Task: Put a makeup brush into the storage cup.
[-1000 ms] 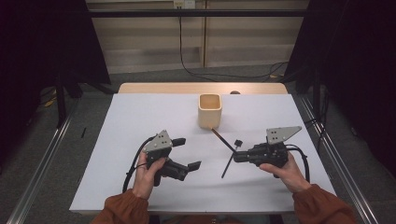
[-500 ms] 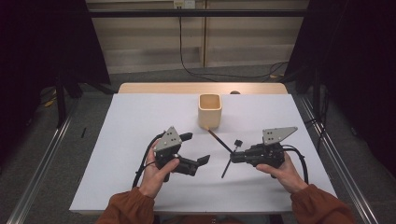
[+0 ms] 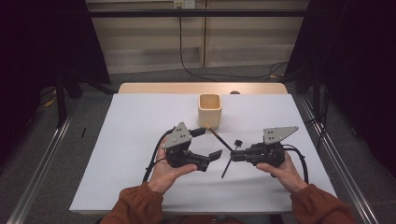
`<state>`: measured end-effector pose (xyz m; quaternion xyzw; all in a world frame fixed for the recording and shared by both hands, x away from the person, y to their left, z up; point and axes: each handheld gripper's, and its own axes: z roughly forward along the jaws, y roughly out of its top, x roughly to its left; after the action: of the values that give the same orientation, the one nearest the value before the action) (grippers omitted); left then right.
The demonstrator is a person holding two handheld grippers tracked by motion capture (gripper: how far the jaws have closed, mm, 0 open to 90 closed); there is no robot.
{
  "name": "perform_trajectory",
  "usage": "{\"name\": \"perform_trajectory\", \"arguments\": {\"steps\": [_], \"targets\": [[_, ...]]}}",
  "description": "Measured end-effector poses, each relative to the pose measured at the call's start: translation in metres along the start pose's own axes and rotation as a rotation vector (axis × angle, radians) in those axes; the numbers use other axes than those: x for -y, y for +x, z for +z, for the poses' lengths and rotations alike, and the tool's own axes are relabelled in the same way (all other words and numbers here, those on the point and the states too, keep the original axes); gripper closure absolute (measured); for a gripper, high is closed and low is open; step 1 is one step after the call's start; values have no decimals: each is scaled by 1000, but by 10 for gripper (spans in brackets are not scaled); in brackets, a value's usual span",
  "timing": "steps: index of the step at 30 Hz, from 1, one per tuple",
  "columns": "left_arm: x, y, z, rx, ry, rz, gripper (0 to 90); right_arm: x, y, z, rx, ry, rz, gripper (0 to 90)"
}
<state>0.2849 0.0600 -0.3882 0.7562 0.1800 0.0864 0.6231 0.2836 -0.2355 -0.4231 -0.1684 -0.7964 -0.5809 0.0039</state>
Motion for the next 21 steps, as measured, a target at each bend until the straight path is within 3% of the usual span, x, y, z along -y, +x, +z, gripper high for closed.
{"name": "perform_trajectory", "arguments": {"steps": [5, 8, 16, 21], "targets": [[-1, -5, 5, 13, -36, 5, 130, 0, 0, 0, 1, -2, -3, 860], [-2, -6, 7, 13, -56, -20, 145, 0, 1, 0, 14, -5, -4, 860], [-8, -3, 3, -20, -109, -46, 319, 1, 1, 0, 24, -9, -4, 860], [-5, 2, 2, -16, -98, -85, 446, 1, 0, 0, 36, -12, 0, 860]]}}
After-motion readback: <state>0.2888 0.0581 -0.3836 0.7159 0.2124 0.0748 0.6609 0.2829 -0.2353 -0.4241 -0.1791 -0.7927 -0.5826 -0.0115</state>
